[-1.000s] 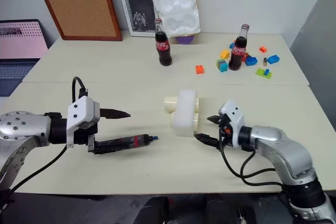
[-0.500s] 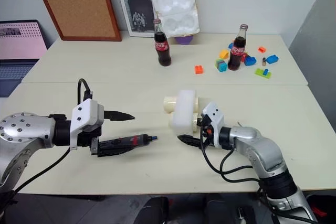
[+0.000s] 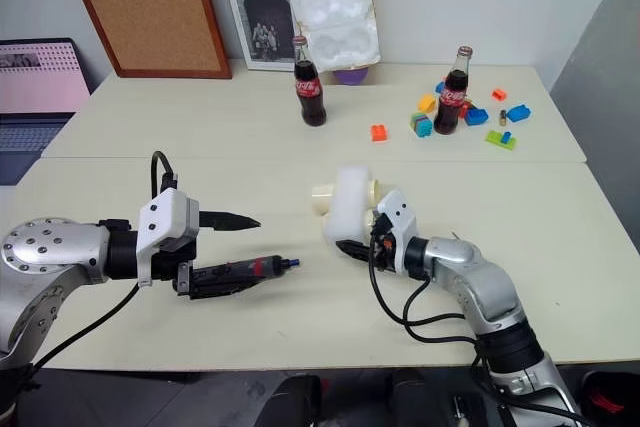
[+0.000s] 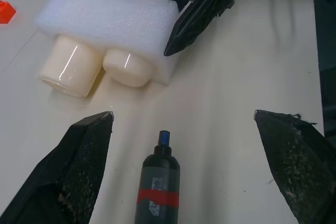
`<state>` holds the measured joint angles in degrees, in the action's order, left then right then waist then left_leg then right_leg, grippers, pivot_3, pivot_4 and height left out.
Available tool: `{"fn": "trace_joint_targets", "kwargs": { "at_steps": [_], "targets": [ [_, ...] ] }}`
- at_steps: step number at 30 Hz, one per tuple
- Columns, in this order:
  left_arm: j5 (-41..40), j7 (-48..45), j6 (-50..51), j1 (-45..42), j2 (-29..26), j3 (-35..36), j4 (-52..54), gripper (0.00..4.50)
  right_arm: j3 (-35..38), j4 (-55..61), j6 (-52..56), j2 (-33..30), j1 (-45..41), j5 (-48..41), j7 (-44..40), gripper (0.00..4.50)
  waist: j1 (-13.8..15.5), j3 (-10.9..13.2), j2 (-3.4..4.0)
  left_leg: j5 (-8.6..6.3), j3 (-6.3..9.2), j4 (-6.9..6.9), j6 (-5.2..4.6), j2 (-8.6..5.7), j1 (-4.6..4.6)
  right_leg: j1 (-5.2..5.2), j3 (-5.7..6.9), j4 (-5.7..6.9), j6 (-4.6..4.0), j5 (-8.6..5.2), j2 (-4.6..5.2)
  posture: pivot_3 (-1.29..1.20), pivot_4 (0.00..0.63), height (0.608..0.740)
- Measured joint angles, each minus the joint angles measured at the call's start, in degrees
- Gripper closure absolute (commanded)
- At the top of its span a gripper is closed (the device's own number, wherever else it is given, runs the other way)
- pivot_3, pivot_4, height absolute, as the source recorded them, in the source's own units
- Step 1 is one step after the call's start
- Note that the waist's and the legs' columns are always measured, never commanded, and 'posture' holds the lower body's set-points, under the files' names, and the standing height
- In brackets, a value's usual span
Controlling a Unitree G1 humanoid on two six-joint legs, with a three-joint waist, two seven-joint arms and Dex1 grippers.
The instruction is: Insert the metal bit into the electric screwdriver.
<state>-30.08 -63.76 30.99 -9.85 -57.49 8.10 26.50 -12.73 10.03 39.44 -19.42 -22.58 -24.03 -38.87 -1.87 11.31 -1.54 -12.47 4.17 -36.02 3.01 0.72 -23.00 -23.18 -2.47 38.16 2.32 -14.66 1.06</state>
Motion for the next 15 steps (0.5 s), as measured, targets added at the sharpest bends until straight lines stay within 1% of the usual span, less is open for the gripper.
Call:
{"fn": "trace_joint_targets", "kwargs": {
  "at_steps": [4,6,7,10,15],
  "targets": [
    [-0.14,0.63,0.07,-1.57,0.53,-0.55,-0.01,0.0,0.12,1.36,-0.05,-0.13,0.76,-0.04,-0.32,4.08,0.02,0.0,0.0,0.0,0.0,0.0,0.0,0.0,0.0,0.0,0.0,-0.01,0.0,0.0,0.0,0.0,0.15,0.74],
    [-0.62,0.85,0.23,-2.64,1.21,-0.86,0.02,0.0,0.4,2.08,-0.06,-0.38,1.13,-0.15,-0.48,4.4,0.01,0.0,0.0,0.0,0.0,0.0,0.0,-0.01,-0.01,0.0,-0.01,-0.01,0.01,0.0,0.0,0.0,0.15,0.74],
    [-0.85,1.03,0.31,-2.87,1.52,-1.02,0.03,0.0,0.46,2.47,-0.06,-0.48,1.31,-0.26,-0.57,4.48,0.01,0.0,0.0,0.0,0.0,0.0,0.0,-0.01,-0.01,0.0,0.0,-0.01,0.01,0.0,0.0,0.0,0.15,0.74],
    [-1.61,2.26,1.42,-4.24,3.01,-1.23,0.07,0.0,2.13,4.46,0.26,-0.87,1.79,-1.88,-0.61,4.48,0.03,0.0,0.0,0.0,0.01,0.0,0.0,0.0,-0.02,0.0,0.0,0.01,0.01,0.01,0.0,0.0,0.15,0.74],
    [-2.76,5.79,2.69,-8.76,7.12,-2.47,0.16,0.0,9.58,9.54,0.86,-5.15,1.61,-4.29,0.21,4.48,0.26,-0.01,-0.02,0.0,0.01,-0.06,0.0,-0.05,-0.02,0.04,-0.01,-0.02,0.08,0.04,0.02,0.0,0.15,0.74]
  ]
}}
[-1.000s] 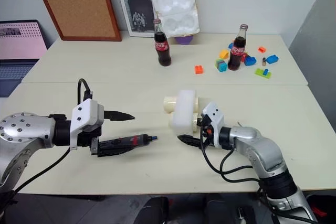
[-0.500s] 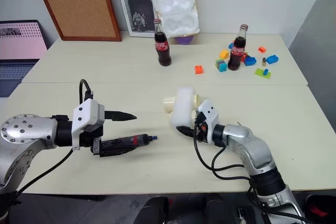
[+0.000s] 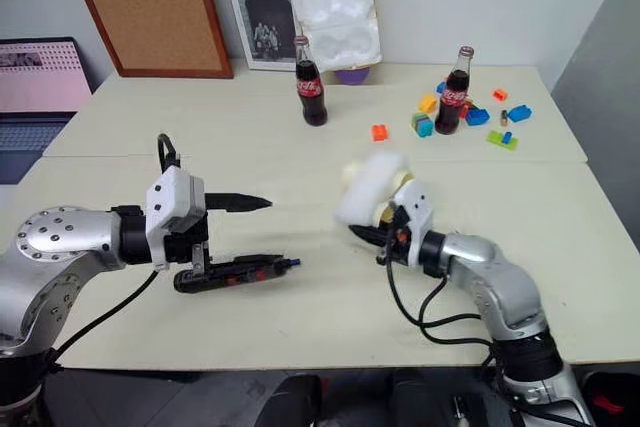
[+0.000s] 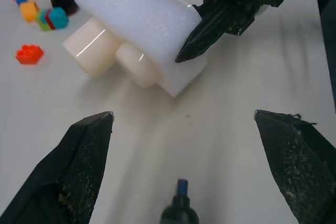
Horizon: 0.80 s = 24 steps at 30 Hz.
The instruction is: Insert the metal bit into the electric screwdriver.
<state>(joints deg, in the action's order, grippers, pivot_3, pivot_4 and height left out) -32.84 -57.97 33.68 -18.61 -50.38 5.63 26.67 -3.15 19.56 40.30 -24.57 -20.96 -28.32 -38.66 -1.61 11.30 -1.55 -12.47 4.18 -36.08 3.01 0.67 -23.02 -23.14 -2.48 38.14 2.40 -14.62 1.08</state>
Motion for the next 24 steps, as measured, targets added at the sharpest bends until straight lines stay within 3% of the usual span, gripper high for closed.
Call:
{"fn": "trace_joint_targets", "kwargs": {
  "at_steps": [5,11,14,24],
  "targets": [
    [2.94,2.86,-0.54,-6.61,4.61,-6.64,-0.28,0.0,11.76,-5.85,-4.63,-4.35,-1.62,2.8,5.38,4.48,-0.04,-0.04,-0.06,0.01,-0.1,-0.04,0.0,-0.05,0.02,0.03,-0.12,-0.03,0.08,0.07,0.03,0.0,0.15,0.74],
    [10.55,7.61,-2.92,-14.6,13.54,-15.22,-6.4,0.0,20.6,-25.67,-14.49,-1.04,-7.8,7.15,17.48,4.48,-0.3,-0.03,-0.04,0.02,-0.15,-0.02,-0.02,-0.02,0.03,-0.03,-0.19,0.02,-0.2,0.26,-0.04,0.0,0.15,0.74],
    [12.83,10.07,-2.98,-18.43,19.06,-18.21,-9.4,0.0,22.45,-34.05,-19.35,0.19,-10.56,9.02,21.75,4.48,-0.42,-0.03,-0.03,0.02,-0.2,0.0,-0.02,-0.03,0.04,-0.01,-0.25,-0.02,-0.22,0.28,-0.03,0.0,0.15,0.74],
    [16.22,10.89,-3.28,-21.65,25.5,-22.2,-13.91,0.0,25.13,-54.16,-30.18,1.25,-13.75,9.5,25.04,4.48,-0.59,-0.03,-0.02,0.02,-0.28,0.01,-0.02,-0.05,0.04,-0.03,-0.34,-0.02,-0.23,0.3,-0.01,0.0,0.15,0.74]
  ]
}}
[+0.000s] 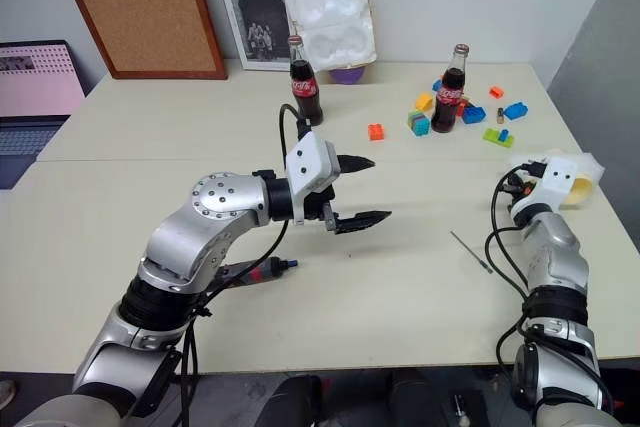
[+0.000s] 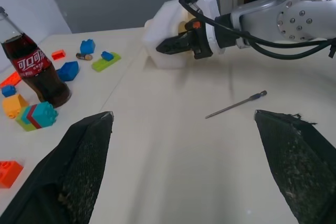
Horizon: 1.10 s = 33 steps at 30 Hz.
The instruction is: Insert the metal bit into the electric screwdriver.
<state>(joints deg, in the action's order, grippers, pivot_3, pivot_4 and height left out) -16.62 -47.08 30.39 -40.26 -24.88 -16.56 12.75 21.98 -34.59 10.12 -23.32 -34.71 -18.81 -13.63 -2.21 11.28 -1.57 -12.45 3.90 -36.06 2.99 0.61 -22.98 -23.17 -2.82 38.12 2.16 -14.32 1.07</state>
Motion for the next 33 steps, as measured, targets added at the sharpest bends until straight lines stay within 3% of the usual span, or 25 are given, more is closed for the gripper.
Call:
{"fn": "trace_joint_targets", "kwargs": {
  "at_steps": [1,7,13,14,15,19,26,29,33],
  "targets": [
    [0.1,-0.02,-0.23,-0.04,0.22,0.0,-0.03,0.0,0.05,-0.86,-0.85,0.0,-0.14,-0.25,-0.1,4.48,-0.01,0.0,0.0,0.0,0.0,-0.01,0.0,0.0,0.03,0.02,0.0,0.02,0.01,0.0,0.0,0.0,0.15,0.74],
    [0.23,-0.96,-0.43,0.0,0.58,0.0,-0.28,0.0,0.95,0.45,-0.76,0.05,1.95,-1.61,-1.05,2.83,0.0,0.0,0.01,0.01,0.01,-0.02,-0.01,0.0,0.01,0.03,0.0,0.02,0.04,0.01,0.0,0.0,0.15,0.74],
    [0.16,-0.57,0.0,0.06,0.99,0.15,-0.32,0.0,1.32,7.18,2.9,0.03,5.4,-3.68,-2.11,1.56,-0.01,-0.01,0.02,0.01,0.02,0.0,-0.01,0.0,0.02,0.02,-0.01,0.03,0.04,0.01,-0.01,0.0,0.15,0.74],
    [0.14,-0.18,0.22,0.08,1.03,0.21,-0.32,0.0,1.32,9.19,4.12,-0.02,6.56,-4.5,-2.64,1.1,-0.03,-0.01,0.03,0.01,0.02,-0.01,-0.01,0.0,0.04,0.02,-0.02,0.05,0.07,0.0,-0.01,0.0,0.15,0.74],
    [-0.09,0.14,0.64,0.26,1.03,0.43,-0.18,0.0,1.19,13.17,6.26,-0.37,8.96,-5.25,-3.23,1.08,0.06,-0.04,0.09,0.01,0.02,-0.02,-0.01,0.0,0.03,0.02,-0.02,0.05,0.09,-0.01,-0.01,0.0,0.15,0.74],
    [-1.07,1.08,3.81,2.58,-2.04,5.38,-0.02,0.0,0.9,27.44,14.25,-2.97,19.09,-8.24,-5.62,0.18,0.32,-0.06,0.17,0.0,0.07,0.01,-0.01,0.02,0.0,0.0,0.03,0.02,0.14,-0.06,-0.01,0.0,0.15,0.74],
    [-4.22,-0.2,8.79,5.19,-9.67,12.14,1.37,0.0,-1.2,45.98,21.52,-12.76,33.29,-9.01,-13.54,0.18,0.19,-0.06,0.18,0.01,0.05,-0.03,-0.01,0.03,0.06,0.02,0.02,0.04,0.32,-0.15,-0.03,0.0,0.15,0.74],
    [-4.89,-2.67,9.58,6.83,-16.36,14.15,1.7,0.0,-3.74,53.29,21.4,-18.72,39.46,-8.36,-20.1,0.18,0.01,-0.06,0.18,0.01,0.05,-0.01,-0.01,0.07,0.06,0.01,0.02,0.02,0.31,-0.15,-0.06,0.0,0.15,0.74],
    [-5.59,-10.03,9.82,10.0,-27.54,15.12,4.26,0.0,-6.76,62.64,22.22,-24.03,39.96,-12.08,-29.04,0.18,-0.59,-0.06,0.17,0.0,0.04,-0.02,-0.01,0.09,0.06,0.03,0.03,-0.01,0.3,-0.16,-0.06,0.0,0.15,0.74]
  ]
}}
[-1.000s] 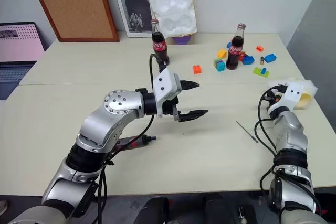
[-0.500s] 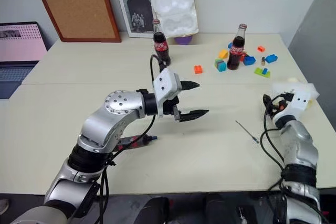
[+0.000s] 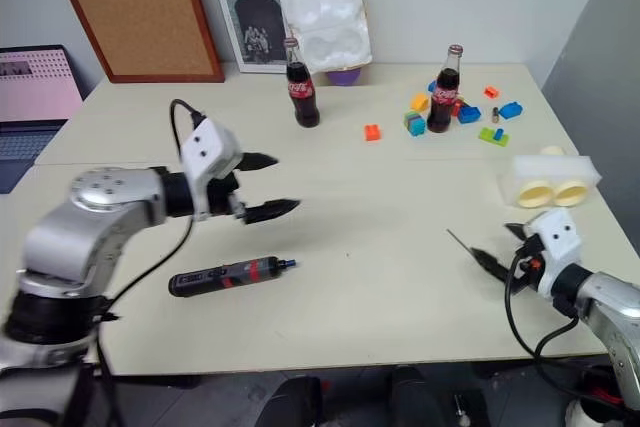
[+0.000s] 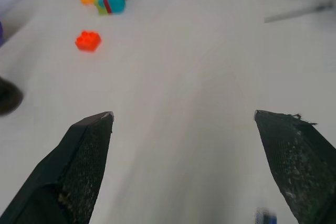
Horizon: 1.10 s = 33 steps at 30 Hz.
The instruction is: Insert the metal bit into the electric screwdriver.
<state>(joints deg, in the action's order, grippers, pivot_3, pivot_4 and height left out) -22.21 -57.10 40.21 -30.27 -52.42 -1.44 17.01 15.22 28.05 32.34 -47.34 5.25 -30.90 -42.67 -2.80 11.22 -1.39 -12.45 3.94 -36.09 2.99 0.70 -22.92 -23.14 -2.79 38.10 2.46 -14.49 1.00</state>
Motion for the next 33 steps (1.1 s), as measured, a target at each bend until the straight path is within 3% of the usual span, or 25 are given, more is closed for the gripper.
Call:
{"fn": "trace_joint_targets", "kwargs": {
  "at_steps": [5,12,20,33],
  "targets": [
    [-0.9,-7.75,0.86,5.07,-9.56,-0.51,4.22,0.0,-4.07,5.56,2.02,-2.34,-6.49,-5.65,-6.74,0.18,0.11,0.07,-0.16,0.0,0.0,-0.01,0.0,-0.01,-0.03,0.0,0.03,-0.05,-0.05,-0.03,0.04,0.0,0.15,0.74],
    [-1.23,-11.58,2.33,7.23,-14.18,-1.84,5.82,0.0,-5.79,7.26,6.44,-3.37,-12.24,-12.97,-10.23,0.18,1.05,0.11,-0.23,0.0,0.03,0.02,0.0,0.0,-0.09,-0.04,0.11,-0.1,-0.05,-0.04,0.05,0.0,0.15,0.74],
    [3.04,-10.98,4.47,4.1,-13.46,-10.23,5.64,0.0,-7.56,9.59,7.41,-2.3,-12.41,-13.7,-9.05,0.18,1.07,0.12,-0.26,0.0,0.03,0.02,0.0,0.0,-0.1,-0.04,0.11,-0.08,-0.05,-0.04,0.04,0.0,0.15,0.74],
    [18.93,-10.85,-3.46,-3.67,-4.41,-26.56,-3.58,0.0,-7.7,15.46,8.13,0.23,-7.76,-13.82,-3.82,0.18,1.12,0.11,-0.28,0.0,0.03,-0.02,0.0,-0.01,-0.12,-0.04,0.1,-0.06,-0.03,-0.03,0.03,0.0,0.15,0.74]
  ]
}}
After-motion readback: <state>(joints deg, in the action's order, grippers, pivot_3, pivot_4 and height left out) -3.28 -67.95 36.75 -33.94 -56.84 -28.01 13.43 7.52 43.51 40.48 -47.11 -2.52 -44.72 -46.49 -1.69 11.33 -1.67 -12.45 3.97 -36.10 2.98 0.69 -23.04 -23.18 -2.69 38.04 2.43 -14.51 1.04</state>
